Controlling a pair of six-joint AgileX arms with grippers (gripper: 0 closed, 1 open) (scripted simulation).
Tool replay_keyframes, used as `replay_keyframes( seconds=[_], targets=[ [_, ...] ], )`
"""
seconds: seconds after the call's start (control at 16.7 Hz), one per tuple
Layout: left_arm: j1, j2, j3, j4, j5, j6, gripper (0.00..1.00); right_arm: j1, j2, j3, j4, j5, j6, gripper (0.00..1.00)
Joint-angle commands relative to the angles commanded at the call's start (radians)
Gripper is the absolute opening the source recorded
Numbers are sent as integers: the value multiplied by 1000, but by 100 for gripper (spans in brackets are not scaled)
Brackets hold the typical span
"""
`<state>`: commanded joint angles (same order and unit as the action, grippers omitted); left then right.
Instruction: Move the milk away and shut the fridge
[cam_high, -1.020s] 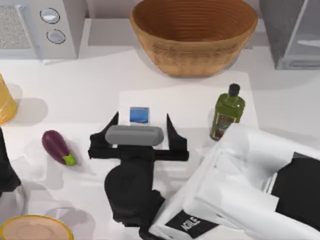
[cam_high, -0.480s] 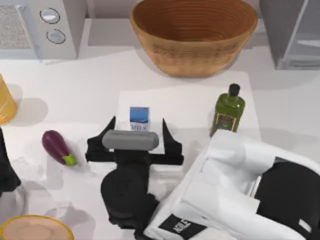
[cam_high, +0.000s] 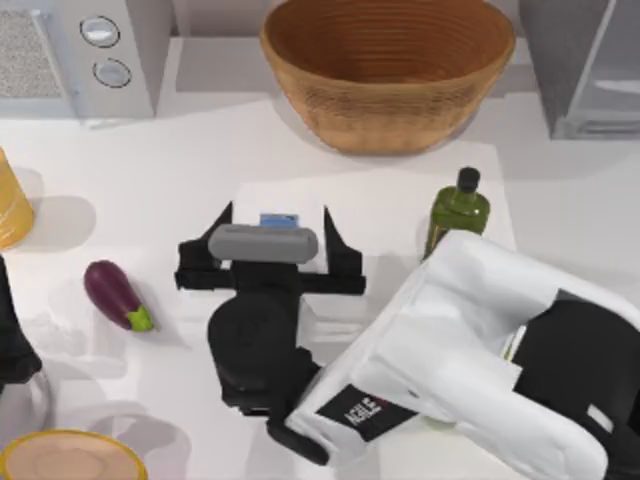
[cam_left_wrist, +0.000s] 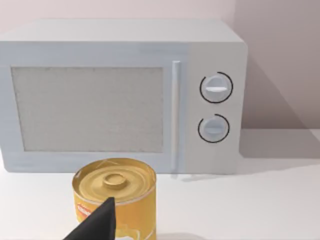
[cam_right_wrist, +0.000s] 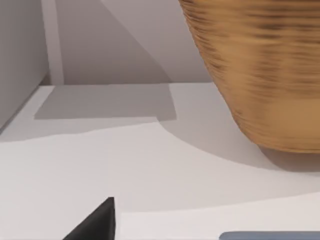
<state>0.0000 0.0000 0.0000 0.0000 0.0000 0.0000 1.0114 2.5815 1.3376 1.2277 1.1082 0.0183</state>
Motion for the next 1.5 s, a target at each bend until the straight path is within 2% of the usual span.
replay_keyframes(
  seconds=[0.06, 0.84, 1.5],
  targets=[
    [0, 0, 0, 0, 0, 0, 100, 0, 0, 0, 0, 0, 0, 100],
    [0, 0, 0, 0, 0, 0, 100, 0, 0, 0, 0, 0, 0, 2],
    [0, 0, 0, 0, 0, 0, 100, 4, -18, -5, -12, -1, 1, 0]
  ],
)
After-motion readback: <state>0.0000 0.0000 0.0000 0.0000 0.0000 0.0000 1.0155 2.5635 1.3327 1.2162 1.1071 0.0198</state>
